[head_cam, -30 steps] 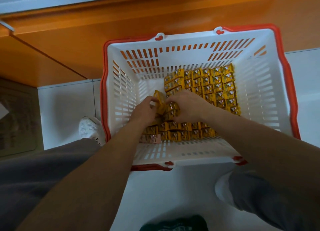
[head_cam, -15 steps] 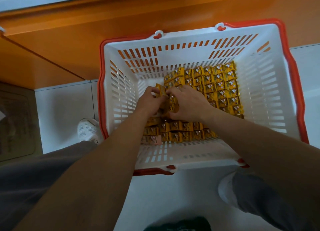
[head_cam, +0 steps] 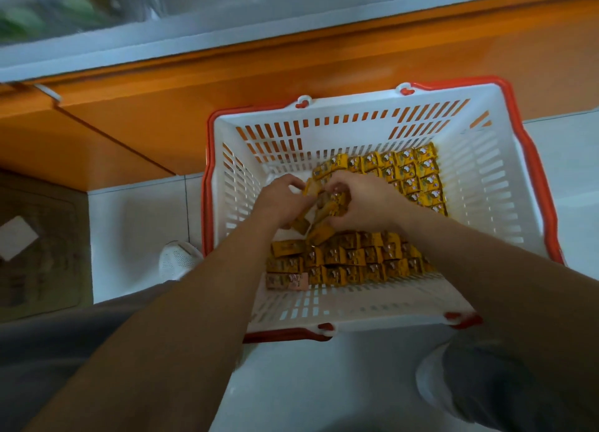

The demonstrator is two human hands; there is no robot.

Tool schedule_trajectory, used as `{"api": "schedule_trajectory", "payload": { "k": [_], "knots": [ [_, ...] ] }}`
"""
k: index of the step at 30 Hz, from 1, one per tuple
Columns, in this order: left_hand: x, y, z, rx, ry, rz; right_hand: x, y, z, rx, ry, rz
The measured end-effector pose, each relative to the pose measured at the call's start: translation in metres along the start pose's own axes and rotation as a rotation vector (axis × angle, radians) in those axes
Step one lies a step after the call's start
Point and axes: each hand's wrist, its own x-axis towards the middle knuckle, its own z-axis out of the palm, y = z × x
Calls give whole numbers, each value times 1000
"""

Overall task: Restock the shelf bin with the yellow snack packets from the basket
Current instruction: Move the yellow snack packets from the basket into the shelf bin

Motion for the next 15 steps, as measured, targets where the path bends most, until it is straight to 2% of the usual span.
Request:
{"api": "schedule_trajectory", "payload": {
  "k": [4, 9, 15],
  "knots": [
    [-33, 25, -28, 70, -107, 38, -19, -15, -44, 148, -23, 32],
    [-95, 76, -77, 216, -318, 179, -55, -52, -105, 130, -84, 22],
    [-185, 149, -133, 252, -287, 377, -111, -101, -180, 181, 68, -36]
  ]
}}
